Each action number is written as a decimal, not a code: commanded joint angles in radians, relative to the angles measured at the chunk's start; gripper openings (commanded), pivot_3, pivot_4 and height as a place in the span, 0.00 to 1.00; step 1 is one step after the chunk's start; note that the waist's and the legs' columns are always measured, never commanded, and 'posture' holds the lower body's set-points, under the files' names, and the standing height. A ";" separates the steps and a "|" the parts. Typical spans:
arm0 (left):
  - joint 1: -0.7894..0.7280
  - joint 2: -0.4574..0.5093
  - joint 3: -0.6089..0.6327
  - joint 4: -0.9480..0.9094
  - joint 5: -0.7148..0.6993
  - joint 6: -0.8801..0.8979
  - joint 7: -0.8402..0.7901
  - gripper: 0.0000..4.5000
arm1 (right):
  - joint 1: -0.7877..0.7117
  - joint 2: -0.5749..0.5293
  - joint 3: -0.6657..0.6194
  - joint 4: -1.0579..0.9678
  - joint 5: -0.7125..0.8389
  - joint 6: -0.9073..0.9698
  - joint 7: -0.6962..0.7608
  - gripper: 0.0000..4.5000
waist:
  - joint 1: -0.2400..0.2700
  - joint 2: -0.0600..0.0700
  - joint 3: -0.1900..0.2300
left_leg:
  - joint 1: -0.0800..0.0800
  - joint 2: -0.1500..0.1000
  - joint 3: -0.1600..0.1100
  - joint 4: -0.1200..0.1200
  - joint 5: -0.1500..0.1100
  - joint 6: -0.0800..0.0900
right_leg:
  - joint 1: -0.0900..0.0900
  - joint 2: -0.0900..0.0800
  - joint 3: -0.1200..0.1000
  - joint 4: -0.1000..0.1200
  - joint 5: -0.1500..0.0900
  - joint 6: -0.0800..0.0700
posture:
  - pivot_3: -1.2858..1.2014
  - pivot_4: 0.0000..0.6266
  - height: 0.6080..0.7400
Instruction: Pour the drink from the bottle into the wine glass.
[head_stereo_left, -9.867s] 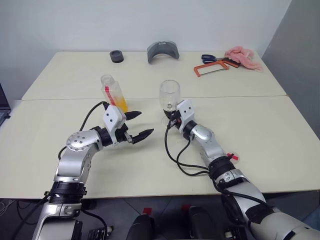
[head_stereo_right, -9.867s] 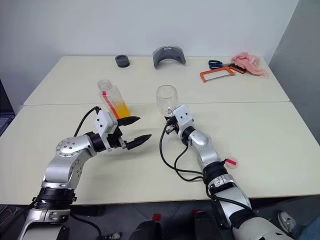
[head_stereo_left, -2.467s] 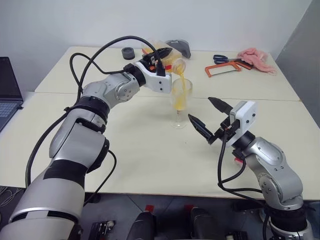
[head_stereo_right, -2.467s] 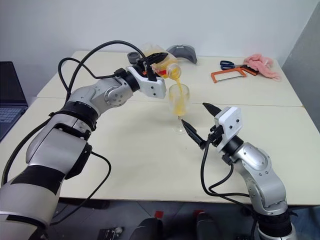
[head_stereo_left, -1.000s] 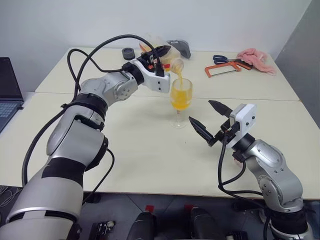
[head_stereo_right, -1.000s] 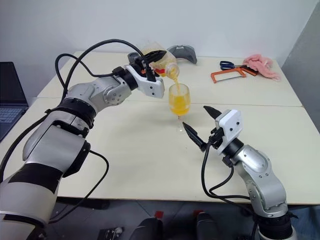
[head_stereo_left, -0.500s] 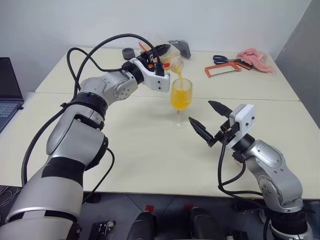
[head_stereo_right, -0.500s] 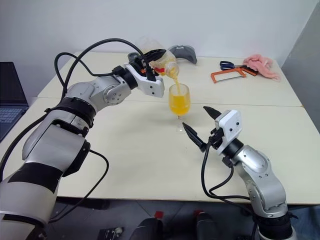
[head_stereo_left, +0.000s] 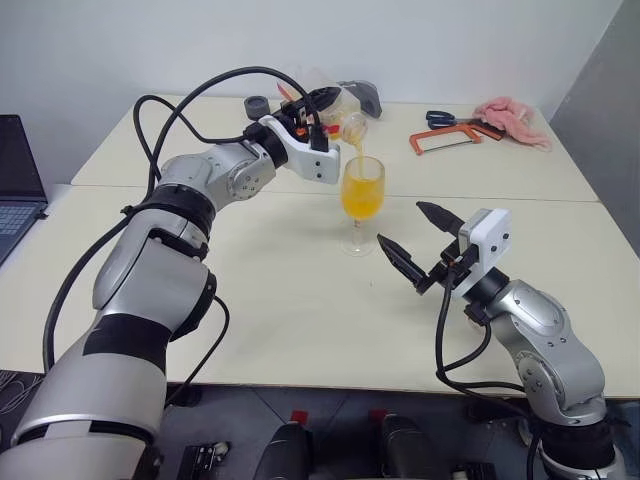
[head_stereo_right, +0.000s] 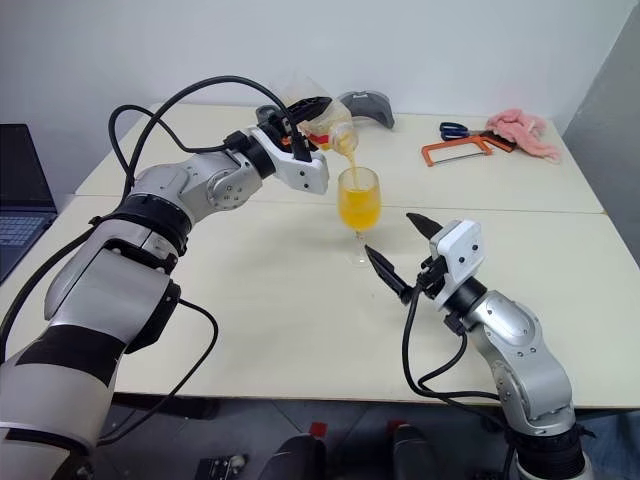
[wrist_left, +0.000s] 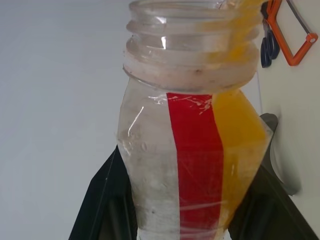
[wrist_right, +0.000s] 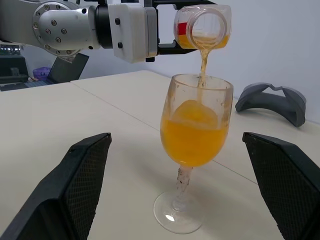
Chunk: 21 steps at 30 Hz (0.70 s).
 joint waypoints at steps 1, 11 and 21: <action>-0.046 -0.001 0.008 -0.011 -0.016 0.001 0.011 0.38 | -0.004 0.003 -0.004 -0.030 0.010 -0.013 0.001 1.00 | 0.000 0.000 0.000 | 0.000 0.000 0.000 0.000 0.000 0.000 | 0.000 0.000 0.000 0.000 0.000 0.000 | 0.52 0.24 1.00; -0.022 -0.028 0.072 0.002 -0.115 0.012 -0.078 0.38 | -0.002 0.000 -0.006 -0.035 0.003 -0.013 -0.005 1.00 | 0.000 0.000 0.000 | 0.000 0.000 0.000 0.001 0.000 0.000 | 0.000 0.000 0.000 0.001 0.000 0.000 | 0.52 0.24 1.00; 0.041 -0.088 0.225 -0.008 -0.350 0.034 -0.297 0.38 | -0.020 -0.003 -0.008 -0.028 -0.016 -0.033 -0.011 1.00 | 0.000 0.000 0.000 | 0.000 0.000 0.000 0.001 0.000 0.000 | 0.000 0.000 0.000 0.001 0.000 0.000 | 0.52 0.24 1.00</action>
